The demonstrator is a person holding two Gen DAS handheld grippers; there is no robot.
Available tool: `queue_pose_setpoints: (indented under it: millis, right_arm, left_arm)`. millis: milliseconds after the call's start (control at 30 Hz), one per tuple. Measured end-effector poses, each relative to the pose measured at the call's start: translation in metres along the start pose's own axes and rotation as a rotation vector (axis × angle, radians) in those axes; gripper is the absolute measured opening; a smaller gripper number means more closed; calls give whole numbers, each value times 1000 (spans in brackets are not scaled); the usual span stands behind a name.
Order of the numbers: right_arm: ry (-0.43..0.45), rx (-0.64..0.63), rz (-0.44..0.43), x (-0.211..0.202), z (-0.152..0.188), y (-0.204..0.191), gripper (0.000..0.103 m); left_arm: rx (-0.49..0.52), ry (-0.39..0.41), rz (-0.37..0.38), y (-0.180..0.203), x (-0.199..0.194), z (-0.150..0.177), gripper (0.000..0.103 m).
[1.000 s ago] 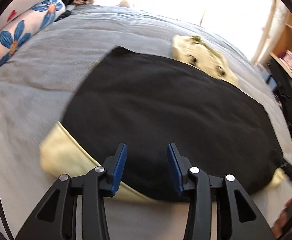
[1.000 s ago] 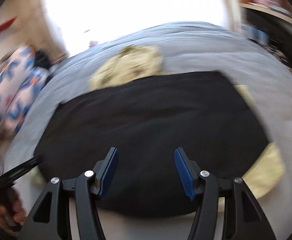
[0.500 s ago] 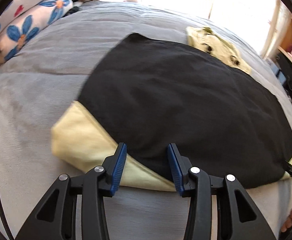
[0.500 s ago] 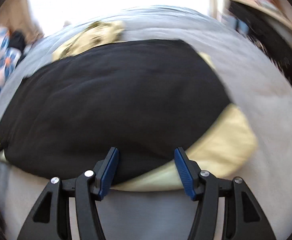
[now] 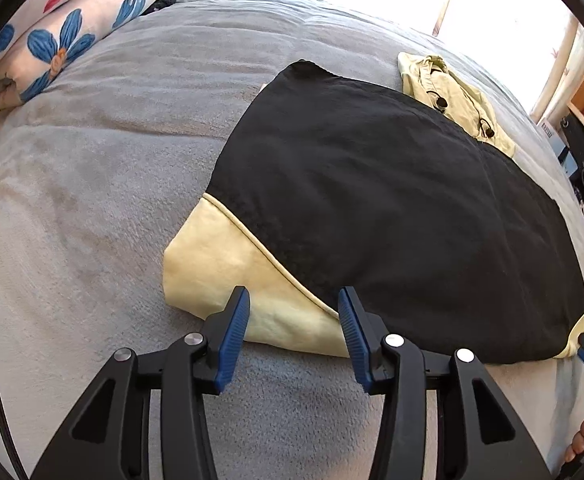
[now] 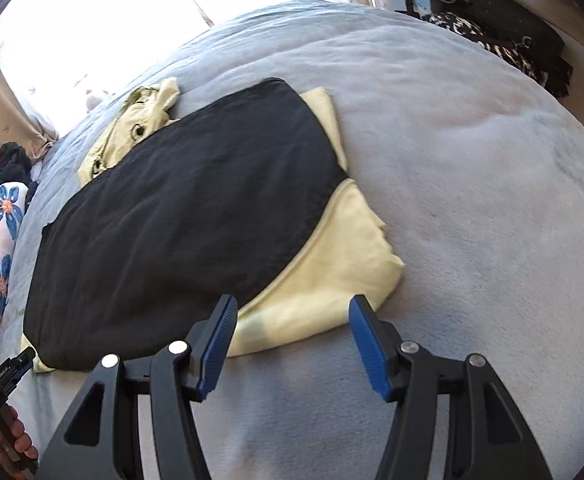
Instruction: Fold large clothes
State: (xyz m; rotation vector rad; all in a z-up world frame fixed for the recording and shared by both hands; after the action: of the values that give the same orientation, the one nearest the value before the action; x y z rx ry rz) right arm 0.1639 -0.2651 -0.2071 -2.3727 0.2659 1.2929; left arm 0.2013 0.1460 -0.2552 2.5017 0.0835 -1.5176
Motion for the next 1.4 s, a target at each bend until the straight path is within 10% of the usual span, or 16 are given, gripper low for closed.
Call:
queue_pose_setpoints:
  millis: [1400]
  right_arm:
    - [47,-374,-7,-99,9,-127,59]
  left_arm:
    - [339,96,-151,35,-131,-23,68]
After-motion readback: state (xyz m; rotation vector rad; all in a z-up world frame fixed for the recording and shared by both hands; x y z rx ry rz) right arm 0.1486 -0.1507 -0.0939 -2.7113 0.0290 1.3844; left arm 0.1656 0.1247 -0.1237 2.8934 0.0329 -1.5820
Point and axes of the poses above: each gripper's, at about its wrist camera, not at the fingertips, and x roughly the way its jaws point, y to its right, z to its underside, the point moved 8 cm from there along x, roughly the way its jaws point, and after that the axes turned 5 degrees about x, right-handed, at the moved point
